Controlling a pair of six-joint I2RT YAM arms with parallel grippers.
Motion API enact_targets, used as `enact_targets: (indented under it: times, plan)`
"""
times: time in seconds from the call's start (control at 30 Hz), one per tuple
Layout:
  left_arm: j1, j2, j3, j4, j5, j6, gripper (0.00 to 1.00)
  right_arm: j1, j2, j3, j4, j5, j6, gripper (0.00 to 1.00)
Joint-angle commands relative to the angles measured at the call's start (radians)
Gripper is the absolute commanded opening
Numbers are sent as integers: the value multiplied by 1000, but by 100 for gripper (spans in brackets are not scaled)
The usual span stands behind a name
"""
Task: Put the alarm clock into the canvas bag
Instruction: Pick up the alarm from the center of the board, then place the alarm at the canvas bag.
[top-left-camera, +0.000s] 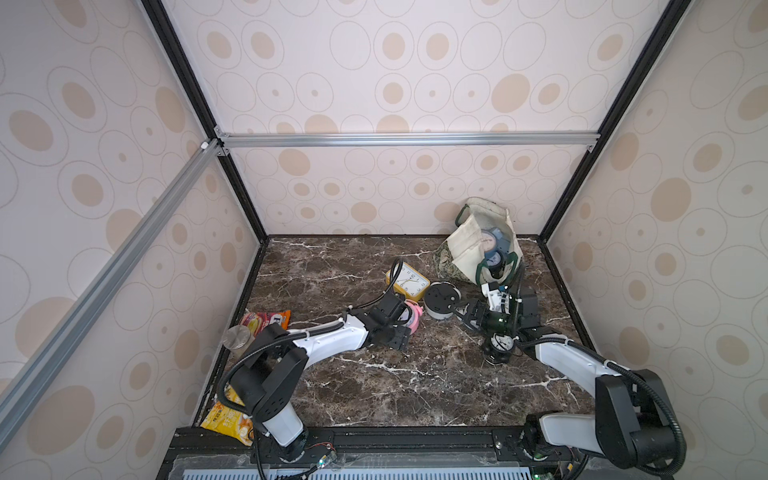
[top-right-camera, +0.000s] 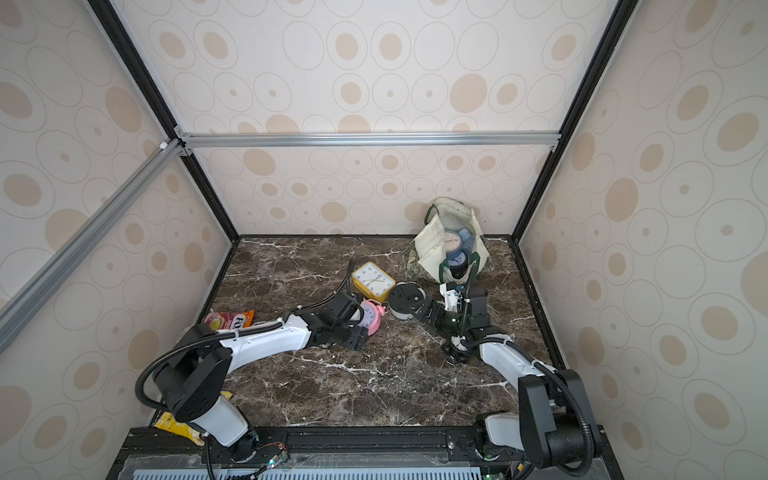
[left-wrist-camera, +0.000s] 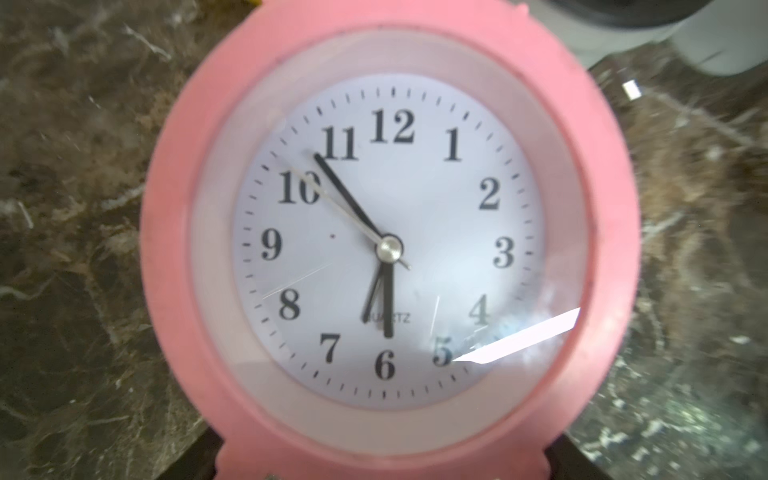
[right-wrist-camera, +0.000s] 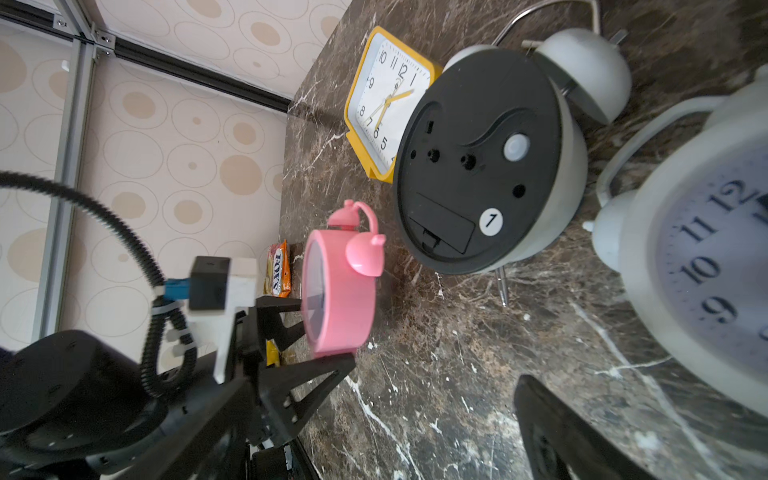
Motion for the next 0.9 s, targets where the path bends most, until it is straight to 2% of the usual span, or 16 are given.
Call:
enact_targets:
  times: [0.0,0.17,0.33,0.6,0.87]
  plan:
    - [4,-120,-65,145,106,49,62,28,38,41,54,-49,22,100]
    - [-16,-266,-176,276,239,117,62,74,55,88,59,-60,37,98]
    - [-43,-352,-243,325,203,204,62,108,54,137,49,-75,61,95]
    - [-80,-403,-292,391,134,256,61,183,43,180,26,-87,79,90]
    - [-98,-388,-285,364,118,271,60,202,38,200,-11,-73,55,69]
